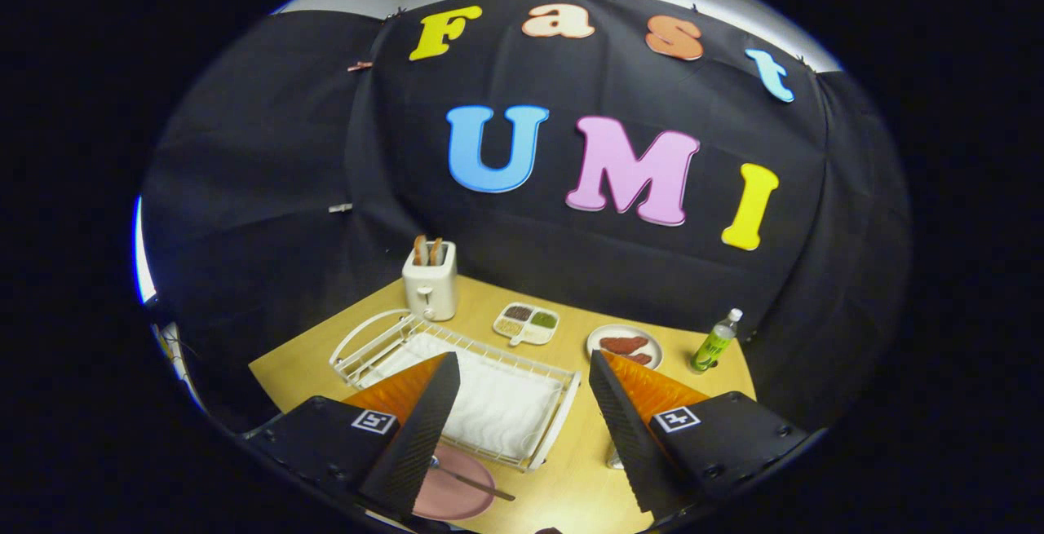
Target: Take the plate from the dish rack, then take the spoon from the basket and place it into the plate.
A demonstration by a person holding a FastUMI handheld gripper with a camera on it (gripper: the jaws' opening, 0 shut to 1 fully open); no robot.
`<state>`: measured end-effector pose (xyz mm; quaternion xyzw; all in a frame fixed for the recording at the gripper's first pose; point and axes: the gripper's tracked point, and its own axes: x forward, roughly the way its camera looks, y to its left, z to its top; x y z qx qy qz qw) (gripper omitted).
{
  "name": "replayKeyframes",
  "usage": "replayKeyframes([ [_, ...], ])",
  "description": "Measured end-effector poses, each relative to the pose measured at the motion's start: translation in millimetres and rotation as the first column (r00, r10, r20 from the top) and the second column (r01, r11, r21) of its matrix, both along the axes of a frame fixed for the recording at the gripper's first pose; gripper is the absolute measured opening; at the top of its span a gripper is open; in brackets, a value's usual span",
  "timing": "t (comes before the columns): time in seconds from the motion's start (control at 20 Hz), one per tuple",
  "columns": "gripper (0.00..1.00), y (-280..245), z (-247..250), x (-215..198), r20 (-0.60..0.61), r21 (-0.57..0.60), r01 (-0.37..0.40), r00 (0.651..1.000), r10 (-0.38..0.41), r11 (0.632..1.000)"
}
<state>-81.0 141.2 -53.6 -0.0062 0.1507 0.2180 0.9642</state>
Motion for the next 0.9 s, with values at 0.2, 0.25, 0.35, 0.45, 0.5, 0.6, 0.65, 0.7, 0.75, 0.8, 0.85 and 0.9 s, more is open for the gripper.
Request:
replayKeyframes([
  [0.2,0.98,-36,35,20,0.1,-0.006,0.137,0.986,-0.136,0.991],
  [0.25,0.98,-41,41,20,0.112,-0.003,0.158,0.981,-0.157,0.987],
  [0.35,0.98,-50,47,20,0.118,0.0,0.185,0.976,-0.183,0.983],
  [0.45,0.98,-57,47,23,0.117,-0.004,0.207,0.972,-0.205,0.978],
  [0.5,0.98,-58,47,25,0.12,-0.002,0.21,0.971,-0.208,0.978],
  [0.6,0.98,-56,45,27,0.112,-0.005,0.202,0.973,-0.2,0.979],
  [0.65,0.98,-56,45,29,0.108,-0.002,0.198,0.975,-0.196,0.98],
  [0.7,0.98,-56,46,30,0.108,0.001,0.194,0.975,-0.193,0.981],
  [0.75,0.98,-56,47,30,0.11,0.002,0.189,0.976,-0.188,0.982],
  [0.8,0.98,-56,47,31,0.115,-0.002,0.184,0.976,-0.182,0.983],
  [0.85,0.98,-57,47,32,0.123,-0.009,0.182,0.976,-0.18,0.983],
  [0.9,0.98,-58,46,32,0.129,-0.018,0.182,0.976,-0.178,0.983],
])
